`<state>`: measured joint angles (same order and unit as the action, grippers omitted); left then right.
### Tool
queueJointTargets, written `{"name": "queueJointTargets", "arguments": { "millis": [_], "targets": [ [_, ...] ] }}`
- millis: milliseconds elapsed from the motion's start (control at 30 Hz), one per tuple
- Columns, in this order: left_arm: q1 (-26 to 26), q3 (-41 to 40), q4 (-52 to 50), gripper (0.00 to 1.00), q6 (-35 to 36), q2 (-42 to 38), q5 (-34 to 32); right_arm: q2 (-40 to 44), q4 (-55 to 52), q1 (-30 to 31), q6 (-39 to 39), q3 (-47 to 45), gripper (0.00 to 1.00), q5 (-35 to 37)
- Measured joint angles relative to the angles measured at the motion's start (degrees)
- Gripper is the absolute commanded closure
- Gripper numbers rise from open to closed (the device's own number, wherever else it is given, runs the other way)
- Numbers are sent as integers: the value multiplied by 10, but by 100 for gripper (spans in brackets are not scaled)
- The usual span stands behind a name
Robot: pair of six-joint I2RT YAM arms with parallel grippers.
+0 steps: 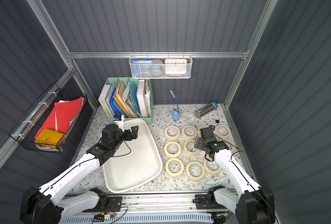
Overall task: Take out the art tape in the storage box
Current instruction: Reset both arms
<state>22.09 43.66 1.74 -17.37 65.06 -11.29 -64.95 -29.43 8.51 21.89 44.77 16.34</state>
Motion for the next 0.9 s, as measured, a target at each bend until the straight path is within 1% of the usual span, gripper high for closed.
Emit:
{"name": "queueJointTargets", "arguments": {
  "millis": [100, 233, 300, 433, 600, 900],
  "targets": [
    [-43, -64, 36, 0, 11, 5, -24, -22, 56, -40, -16, -13, 1, -2],
    [-130, -114, 94, 0, 17, 52, -15, -58, 125, -51, -49, -25, 1, -3],
    [-158, -122, 131, 0, 17, 82, -6, -71, 162, -58, -55, -38, 1, -10],
    [-182, -123, 187, 0, 23, 117, 12, -88, 245, -74, -73, -84, 1, -19],
    [-202, -123, 240, 0, 44, 143, 32, -119, 356, -77, -101, -131, 1, -31],
    [-247, -130, 339, 0, 71, 216, 79, -136, 543, -79, -139, -170, 1, -49]
  ]
}}
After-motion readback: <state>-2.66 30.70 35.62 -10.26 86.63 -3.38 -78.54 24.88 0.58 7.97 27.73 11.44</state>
